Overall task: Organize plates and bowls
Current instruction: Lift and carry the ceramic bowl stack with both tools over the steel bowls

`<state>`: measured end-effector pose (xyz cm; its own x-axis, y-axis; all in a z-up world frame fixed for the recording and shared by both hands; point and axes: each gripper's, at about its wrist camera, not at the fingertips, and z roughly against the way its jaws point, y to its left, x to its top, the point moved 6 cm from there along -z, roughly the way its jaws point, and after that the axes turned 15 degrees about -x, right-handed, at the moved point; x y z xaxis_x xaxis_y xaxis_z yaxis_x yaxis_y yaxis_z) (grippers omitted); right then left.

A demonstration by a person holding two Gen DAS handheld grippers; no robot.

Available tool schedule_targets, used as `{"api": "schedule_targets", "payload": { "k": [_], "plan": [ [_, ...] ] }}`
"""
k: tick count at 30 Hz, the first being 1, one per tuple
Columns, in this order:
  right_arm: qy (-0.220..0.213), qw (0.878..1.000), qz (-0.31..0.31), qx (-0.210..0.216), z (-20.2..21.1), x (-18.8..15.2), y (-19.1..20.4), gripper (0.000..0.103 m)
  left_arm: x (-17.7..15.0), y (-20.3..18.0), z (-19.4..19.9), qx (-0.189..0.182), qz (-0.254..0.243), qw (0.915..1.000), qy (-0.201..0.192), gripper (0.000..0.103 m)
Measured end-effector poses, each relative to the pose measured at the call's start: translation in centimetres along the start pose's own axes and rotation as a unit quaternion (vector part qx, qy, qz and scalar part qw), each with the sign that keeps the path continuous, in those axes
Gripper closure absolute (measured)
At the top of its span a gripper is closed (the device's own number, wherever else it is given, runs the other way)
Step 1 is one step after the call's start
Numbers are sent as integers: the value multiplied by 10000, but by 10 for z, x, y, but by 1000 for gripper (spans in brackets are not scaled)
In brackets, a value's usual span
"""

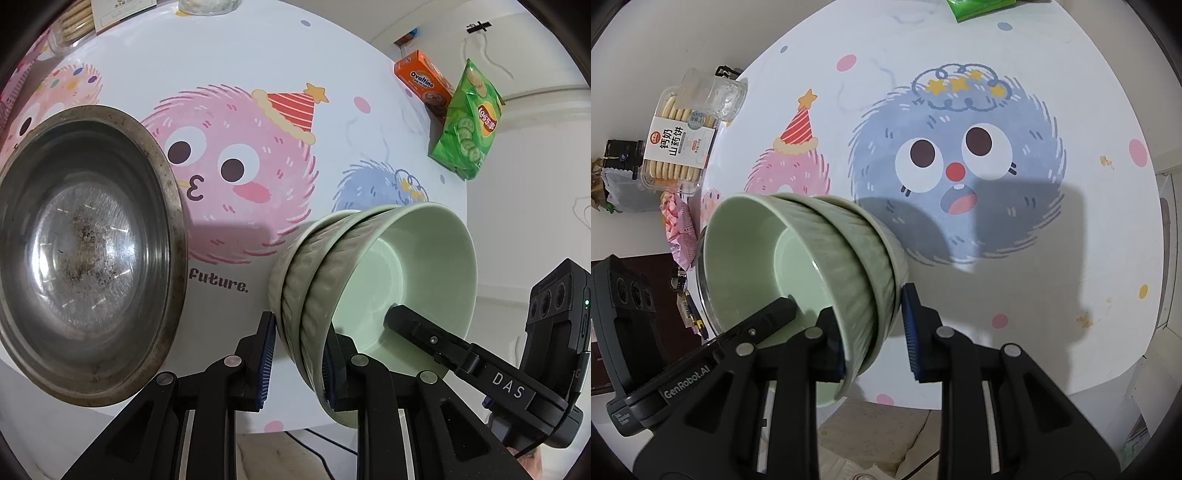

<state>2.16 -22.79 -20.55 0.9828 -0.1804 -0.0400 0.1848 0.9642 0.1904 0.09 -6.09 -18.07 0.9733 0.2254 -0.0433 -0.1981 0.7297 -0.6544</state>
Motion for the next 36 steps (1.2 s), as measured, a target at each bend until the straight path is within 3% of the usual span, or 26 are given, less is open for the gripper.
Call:
{"api": "schedule_targets", "payload": {
  "k": [21, 36],
  "plan": [
    [-30, 10000, -18, 33, 11, 11, 4, 76, 12, -8, 6, 40, -61, 10000, -37, 81],
    [-391, 9986, 322, 145, 56, 20, 28, 76, 18, -34, 53, 155, -215, 9986, -454, 82]
  ]
}}
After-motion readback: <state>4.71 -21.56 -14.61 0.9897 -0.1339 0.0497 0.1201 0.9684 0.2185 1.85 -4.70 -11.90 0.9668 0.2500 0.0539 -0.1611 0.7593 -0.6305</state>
